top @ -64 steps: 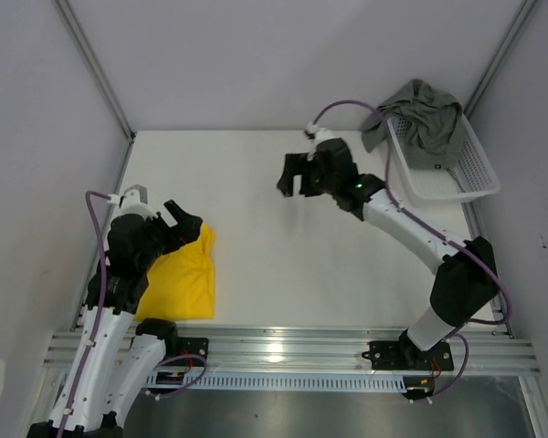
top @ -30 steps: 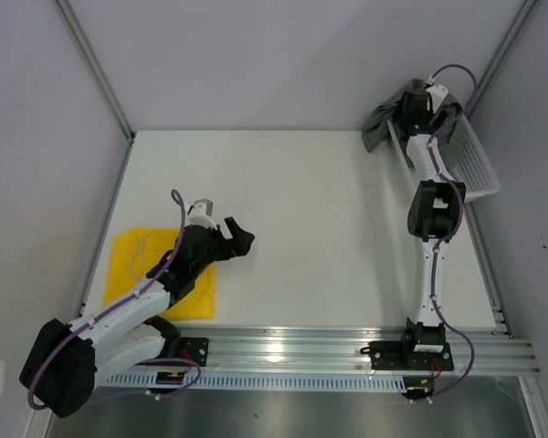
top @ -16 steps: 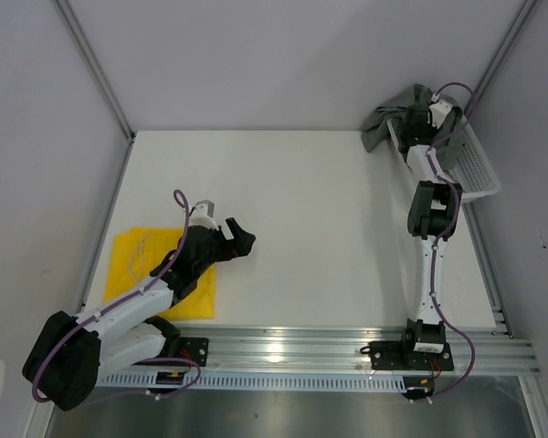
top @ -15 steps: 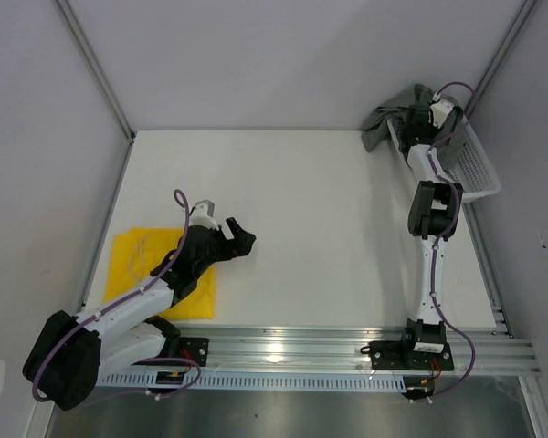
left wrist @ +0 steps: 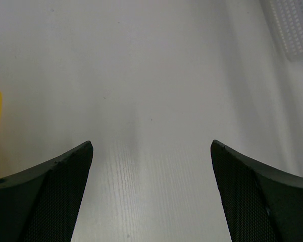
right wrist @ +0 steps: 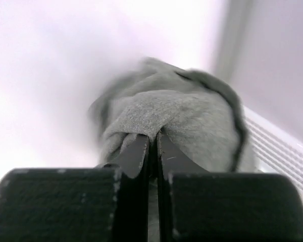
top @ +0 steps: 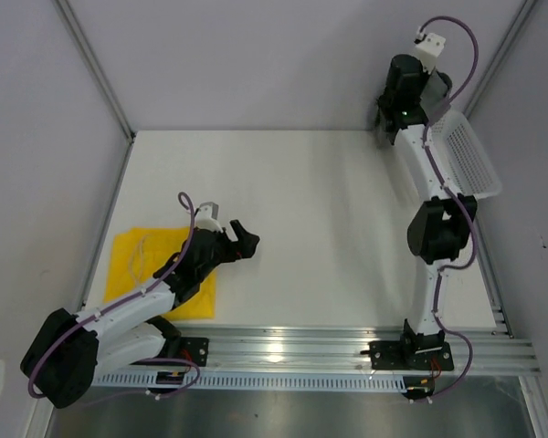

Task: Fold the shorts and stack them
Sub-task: Grab the shorts from the pile, then move the shorts to the center of the board

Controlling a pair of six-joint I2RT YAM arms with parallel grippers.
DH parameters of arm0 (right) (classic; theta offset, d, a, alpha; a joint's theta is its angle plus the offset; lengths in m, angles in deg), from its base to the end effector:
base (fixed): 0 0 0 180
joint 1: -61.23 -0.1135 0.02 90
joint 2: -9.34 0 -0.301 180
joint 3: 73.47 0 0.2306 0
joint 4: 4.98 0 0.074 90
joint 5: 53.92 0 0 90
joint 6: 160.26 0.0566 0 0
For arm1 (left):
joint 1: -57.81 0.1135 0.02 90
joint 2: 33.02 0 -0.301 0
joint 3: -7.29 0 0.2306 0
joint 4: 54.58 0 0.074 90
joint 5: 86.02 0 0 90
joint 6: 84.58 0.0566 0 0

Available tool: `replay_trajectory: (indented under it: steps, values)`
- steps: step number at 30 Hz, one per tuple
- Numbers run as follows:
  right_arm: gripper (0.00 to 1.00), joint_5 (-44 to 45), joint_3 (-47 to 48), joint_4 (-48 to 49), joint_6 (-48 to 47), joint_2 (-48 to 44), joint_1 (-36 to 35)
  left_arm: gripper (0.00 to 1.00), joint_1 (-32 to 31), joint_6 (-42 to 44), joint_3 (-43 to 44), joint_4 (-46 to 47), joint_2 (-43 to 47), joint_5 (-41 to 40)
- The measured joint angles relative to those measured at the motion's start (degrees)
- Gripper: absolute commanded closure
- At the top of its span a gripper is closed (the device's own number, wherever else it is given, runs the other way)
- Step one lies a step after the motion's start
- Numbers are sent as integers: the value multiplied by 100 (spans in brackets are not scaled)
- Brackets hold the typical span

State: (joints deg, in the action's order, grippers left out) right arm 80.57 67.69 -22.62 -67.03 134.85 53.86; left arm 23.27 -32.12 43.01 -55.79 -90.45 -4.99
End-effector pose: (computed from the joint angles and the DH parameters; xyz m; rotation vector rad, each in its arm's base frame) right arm 0.5319 0.0288 0.4168 0.5392 1.5237 -0.4781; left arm 0.1630 -0.1015 0.2313 -0.1582 2.0205 -0.6610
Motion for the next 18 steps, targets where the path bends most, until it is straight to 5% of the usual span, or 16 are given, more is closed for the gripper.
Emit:
replay_trajectory:
  steps: [9,18]
  values:
    - [100,-1515,-396,-1241,474,-3335,-1637,1,-66,-44,-57,-358,850,-389]
    - [100,-3165,-1432,-2907,1290,-4940,-2684,1,-74,-96,1174,-2588,3333,-903]
